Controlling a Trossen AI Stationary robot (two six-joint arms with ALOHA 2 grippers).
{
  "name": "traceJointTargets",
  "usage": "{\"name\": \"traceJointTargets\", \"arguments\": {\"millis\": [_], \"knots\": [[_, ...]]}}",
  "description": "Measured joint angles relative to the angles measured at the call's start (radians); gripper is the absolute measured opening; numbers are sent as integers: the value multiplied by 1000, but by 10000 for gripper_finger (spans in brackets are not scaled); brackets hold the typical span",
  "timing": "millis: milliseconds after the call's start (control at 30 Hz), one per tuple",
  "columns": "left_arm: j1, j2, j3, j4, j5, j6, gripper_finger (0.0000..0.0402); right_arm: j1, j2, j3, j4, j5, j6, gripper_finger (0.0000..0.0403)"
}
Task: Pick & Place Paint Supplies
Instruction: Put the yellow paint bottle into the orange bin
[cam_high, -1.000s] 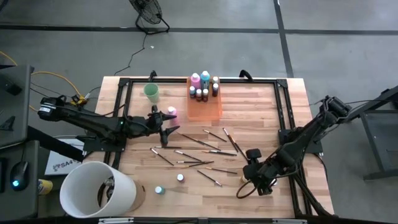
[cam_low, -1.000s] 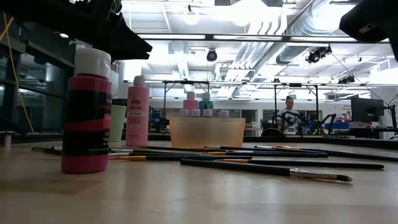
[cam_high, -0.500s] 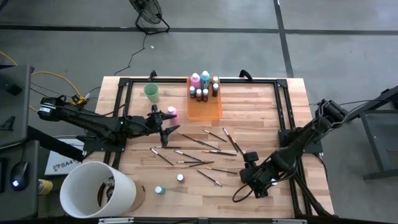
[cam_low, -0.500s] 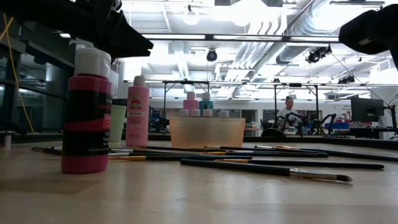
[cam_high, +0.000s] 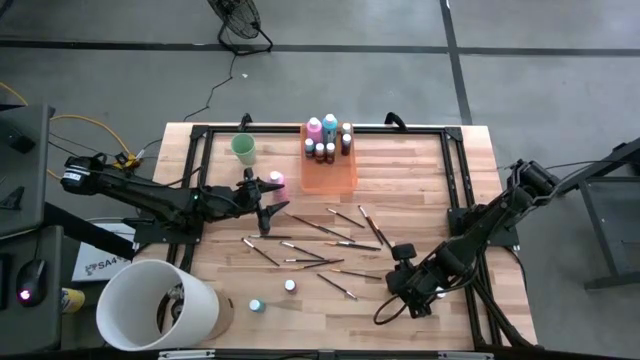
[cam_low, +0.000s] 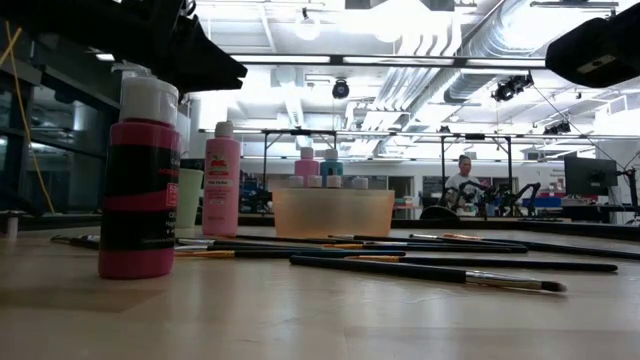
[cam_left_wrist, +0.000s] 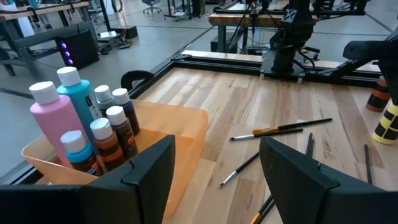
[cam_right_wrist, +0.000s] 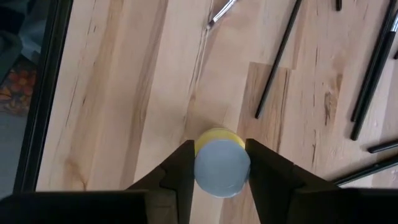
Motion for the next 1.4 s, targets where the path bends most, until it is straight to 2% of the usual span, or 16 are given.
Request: {"name": "traceJointTargets", "arguments": {"millis": [200,400,533,733,900,1033,1200,1400], "knots": [[0,0,0,0,0,0,228,-25,0,35,-30,34,89,117],[0,0,0,0,0,16,228,-164,0,157,-184,43,148,115],[0,0,0,0,0,16,228,-300,0,235,-251,86,78,115],[0,0,0,0,0,25,228,-541,-1,305,-237,84,-37,119],[0,0,0,19,0,46,228,-718,-1,309,-170,80,-231,116],[0,0,2,43,0,65,228,-841,-1,309,-67,78,-323,124],[0,0,2,46,0,85,228,-974,20,311,28,-11,-376,115],[1,0,2,54,0,126,228,-1089,133,310,94,-92,-428,127]]}}
